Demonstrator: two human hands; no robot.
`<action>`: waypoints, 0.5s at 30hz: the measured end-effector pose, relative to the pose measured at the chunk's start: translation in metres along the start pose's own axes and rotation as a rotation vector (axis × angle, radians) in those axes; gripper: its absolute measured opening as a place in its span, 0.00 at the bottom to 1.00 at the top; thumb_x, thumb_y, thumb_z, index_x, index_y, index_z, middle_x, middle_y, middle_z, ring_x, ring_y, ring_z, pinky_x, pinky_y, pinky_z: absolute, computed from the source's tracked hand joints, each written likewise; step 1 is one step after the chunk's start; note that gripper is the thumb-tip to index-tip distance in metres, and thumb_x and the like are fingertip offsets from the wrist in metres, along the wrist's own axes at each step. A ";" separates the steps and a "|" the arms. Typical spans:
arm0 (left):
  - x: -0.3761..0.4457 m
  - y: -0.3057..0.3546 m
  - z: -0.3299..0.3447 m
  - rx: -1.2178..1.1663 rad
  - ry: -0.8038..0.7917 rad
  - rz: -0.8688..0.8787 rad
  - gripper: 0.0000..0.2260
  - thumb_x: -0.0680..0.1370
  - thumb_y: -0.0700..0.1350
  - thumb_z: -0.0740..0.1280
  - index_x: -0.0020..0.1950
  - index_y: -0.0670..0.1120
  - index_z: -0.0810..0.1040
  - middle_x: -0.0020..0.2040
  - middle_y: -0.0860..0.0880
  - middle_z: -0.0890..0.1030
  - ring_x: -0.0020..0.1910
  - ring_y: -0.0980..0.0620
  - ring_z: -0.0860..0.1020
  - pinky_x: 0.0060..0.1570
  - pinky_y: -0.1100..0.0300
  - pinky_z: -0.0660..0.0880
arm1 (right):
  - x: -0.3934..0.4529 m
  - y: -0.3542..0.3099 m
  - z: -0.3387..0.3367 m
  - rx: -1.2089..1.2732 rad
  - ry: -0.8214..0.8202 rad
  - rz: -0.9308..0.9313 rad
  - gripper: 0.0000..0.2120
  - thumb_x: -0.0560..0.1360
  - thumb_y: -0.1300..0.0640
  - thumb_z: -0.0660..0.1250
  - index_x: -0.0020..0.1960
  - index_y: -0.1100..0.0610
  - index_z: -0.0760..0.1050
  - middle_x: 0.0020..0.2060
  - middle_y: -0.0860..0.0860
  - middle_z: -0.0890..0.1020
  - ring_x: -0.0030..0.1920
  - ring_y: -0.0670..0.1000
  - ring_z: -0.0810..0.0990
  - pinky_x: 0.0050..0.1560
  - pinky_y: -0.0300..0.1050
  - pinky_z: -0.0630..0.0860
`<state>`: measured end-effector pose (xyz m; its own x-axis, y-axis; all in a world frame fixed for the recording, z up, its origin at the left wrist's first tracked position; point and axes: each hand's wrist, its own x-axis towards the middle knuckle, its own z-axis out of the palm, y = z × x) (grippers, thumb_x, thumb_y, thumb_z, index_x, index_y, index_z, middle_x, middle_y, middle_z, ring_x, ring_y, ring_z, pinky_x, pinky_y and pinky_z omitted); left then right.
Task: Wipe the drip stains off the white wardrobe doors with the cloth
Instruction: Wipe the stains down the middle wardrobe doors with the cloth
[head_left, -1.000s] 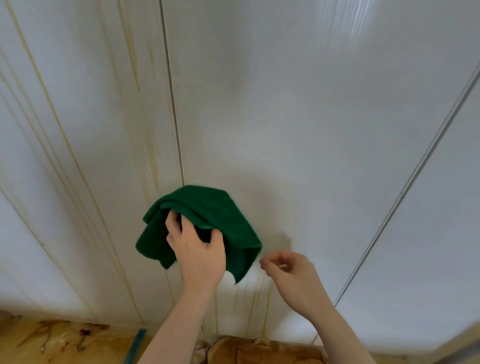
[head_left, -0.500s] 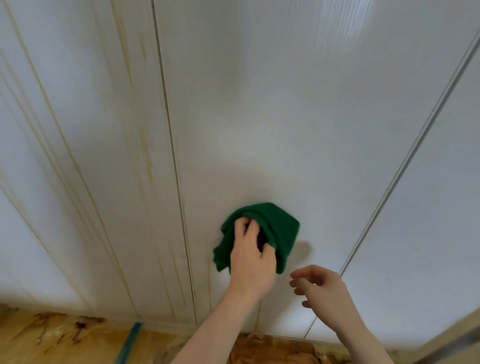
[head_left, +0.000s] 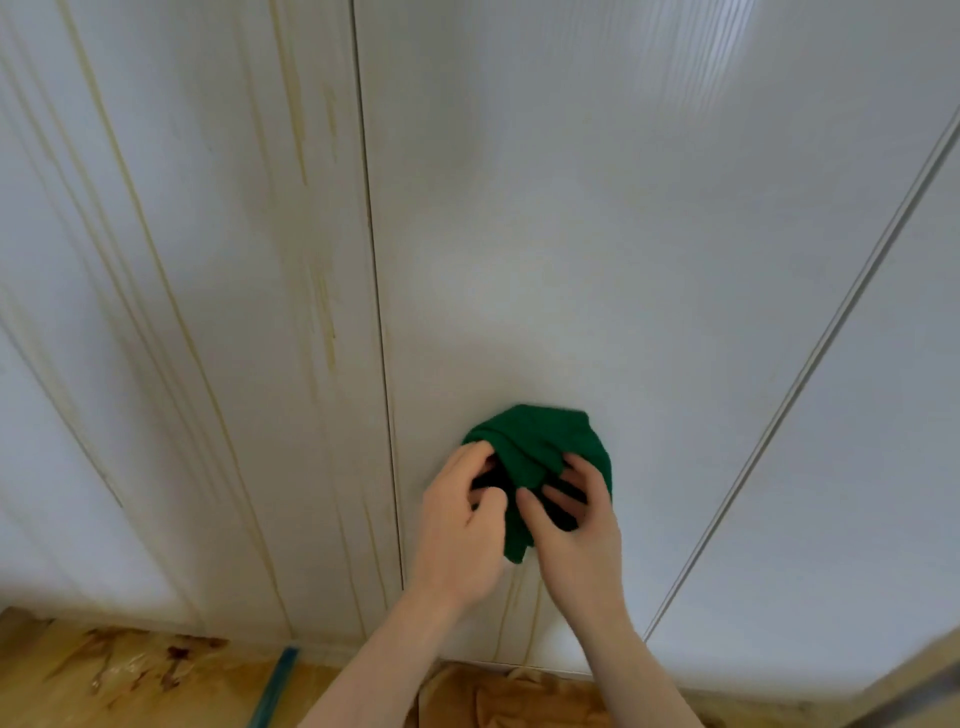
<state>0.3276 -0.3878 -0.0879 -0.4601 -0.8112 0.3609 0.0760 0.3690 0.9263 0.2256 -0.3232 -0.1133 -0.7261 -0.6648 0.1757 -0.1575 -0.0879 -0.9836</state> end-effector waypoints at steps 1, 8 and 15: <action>-0.001 -0.001 -0.008 0.009 0.049 -0.007 0.21 0.78 0.34 0.58 0.63 0.53 0.80 0.58 0.54 0.82 0.61 0.53 0.79 0.60 0.51 0.78 | -0.001 0.002 0.012 -0.012 0.004 -0.051 0.28 0.75 0.56 0.76 0.71 0.42 0.70 0.62 0.37 0.77 0.60 0.39 0.79 0.54 0.35 0.80; 0.001 -0.020 -0.066 0.030 0.445 -0.172 0.16 0.82 0.35 0.56 0.44 0.45 0.81 0.42 0.50 0.84 0.45 0.53 0.82 0.43 0.55 0.79 | 0.009 0.013 0.093 -0.304 0.088 -0.342 0.27 0.72 0.55 0.76 0.68 0.44 0.71 0.59 0.43 0.70 0.62 0.47 0.70 0.64 0.48 0.74; 0.014 -0.035 -0.087 -0.036 0.559 -0.353 0.13 0.79 0.36 0.55 0.41 0.41 0.77 0.43 0.43 0.82 0.47 0.45 0.81 0.41 0.49 0.77 | 0.020 0.027 0.110 -0.549 0.070 -0.546 0.23 0.72 0.57 0.76 0.65 0.45 0.76 0.55 0.47 0.73 0.55 0.50 0.71 0.59 0.49 0.71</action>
<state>0.3953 -0.4518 -0.1062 0.0653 -0.9975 0.0274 0.0385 0.0300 0.9988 0.2810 -0.4204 -0.1409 -0.4881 -0.5828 0.6497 -0.8007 0.0028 -0.5991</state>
